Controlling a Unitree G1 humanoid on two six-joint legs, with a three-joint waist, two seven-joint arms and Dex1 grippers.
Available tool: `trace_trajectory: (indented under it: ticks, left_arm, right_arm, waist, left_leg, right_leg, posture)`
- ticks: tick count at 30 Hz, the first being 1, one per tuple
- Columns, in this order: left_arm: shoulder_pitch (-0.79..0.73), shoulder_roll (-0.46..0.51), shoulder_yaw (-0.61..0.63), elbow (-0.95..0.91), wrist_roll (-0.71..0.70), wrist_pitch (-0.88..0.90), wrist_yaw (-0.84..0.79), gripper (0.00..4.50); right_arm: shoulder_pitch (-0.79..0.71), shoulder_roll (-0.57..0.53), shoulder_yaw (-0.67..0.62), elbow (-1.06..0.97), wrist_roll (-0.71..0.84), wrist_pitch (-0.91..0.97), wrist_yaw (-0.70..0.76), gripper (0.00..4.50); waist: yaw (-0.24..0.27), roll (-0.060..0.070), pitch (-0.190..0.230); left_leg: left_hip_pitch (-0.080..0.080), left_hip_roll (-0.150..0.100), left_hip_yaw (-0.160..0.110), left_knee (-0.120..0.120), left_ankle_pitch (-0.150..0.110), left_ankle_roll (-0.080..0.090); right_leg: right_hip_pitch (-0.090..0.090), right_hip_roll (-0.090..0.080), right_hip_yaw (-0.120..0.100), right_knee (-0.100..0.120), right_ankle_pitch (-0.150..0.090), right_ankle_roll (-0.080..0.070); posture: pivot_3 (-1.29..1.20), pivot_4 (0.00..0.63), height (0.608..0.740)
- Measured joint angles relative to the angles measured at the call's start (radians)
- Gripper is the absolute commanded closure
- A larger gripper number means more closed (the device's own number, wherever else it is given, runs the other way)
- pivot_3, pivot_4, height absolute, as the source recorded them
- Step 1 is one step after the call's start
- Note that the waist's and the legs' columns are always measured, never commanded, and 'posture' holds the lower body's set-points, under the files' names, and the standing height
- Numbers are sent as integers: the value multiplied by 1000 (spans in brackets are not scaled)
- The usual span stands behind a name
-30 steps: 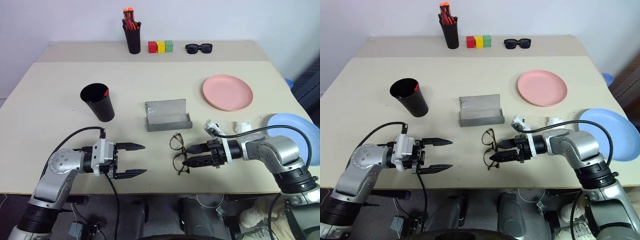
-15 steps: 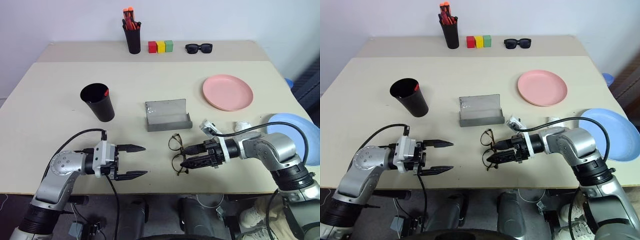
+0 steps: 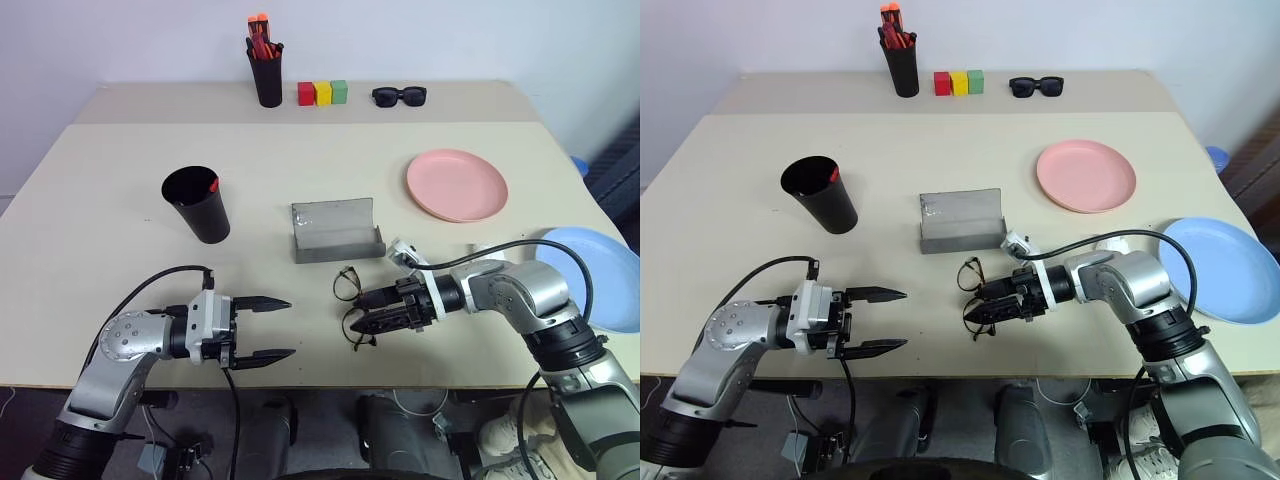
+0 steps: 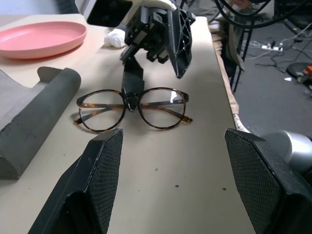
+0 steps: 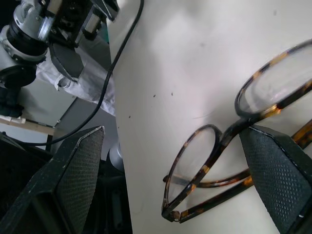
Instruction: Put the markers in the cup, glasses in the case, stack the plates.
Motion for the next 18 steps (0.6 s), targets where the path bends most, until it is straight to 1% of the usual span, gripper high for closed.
trace_trajectory:
  ticks: [2, 4, 7, 8, 10, 18]
  left_arm:
    - [3, 0, 0, -3, 0, 0, 5, 1091]
    - [8, 2, 0, -6, 0, 0, 6, 1091]
    - [9, 4, 0, -9, 0, 0, 6, 1091]
    - [9, 6, 0, -10, 0, 0, 7, 1091]
    - [10, 9, 0, -11, 0, 0, 7, 1091]
    - [20, 11, 1, -18, 0, 0, 17, 1091]
  right_arm:
    - [-5, 5, 0, 8, -1, -7, 1, 588]
    - [-6, 14, 1, 12, -9, -10, 1, 1323]
    - [-7, 24, 2, 13, -20, -15, 1, 2915]
    - [-7, 25, 2, 14, -21, -17, 1, 3518]
    - [-7, 26, 2, 16, -25, -19, 1, 4477]
    - [-7, 35, 2, 29, -38, -30, 3, 4477]
  waist:
    - [0, 0, 0]
    - [0, 0, 0]
    - [0, 0, 0]
    - [0, 0, 0]
    - [0, 0, 0]
    - [0, 0, 0]
  left_leg:
    - [0, 0, 0, 0, 0, 0]
    - [0, 0, 0, 0, 0, 0]
    - [0, 0, 0, 0, 0, 0]
    - [0, 0, 0, 0, 0, 0]
    - [0, 0, 0, 0, 0, 0]
    - [0, 0, 0, -1, 0, 0]
  right_leg:
    - [0, 0, 0, 0, 0, 0]
    - [0, 0, 0, 0, 0, 0]
    - [0, 0, 0, 0, 0, 0]
    - [0, 0, 0, 0, 0, 0]
    - [0, 0, 0, 0, 0, 0]
    - [0, 0, 0, 0, 0, 0]
  posture:
    - [0, 150, 740]
    - [0, 150, 740]
    - [0, 150, 740]
    - [0, 150, 740]
    - [0, 150, 740]
    - [0, 150, 740]
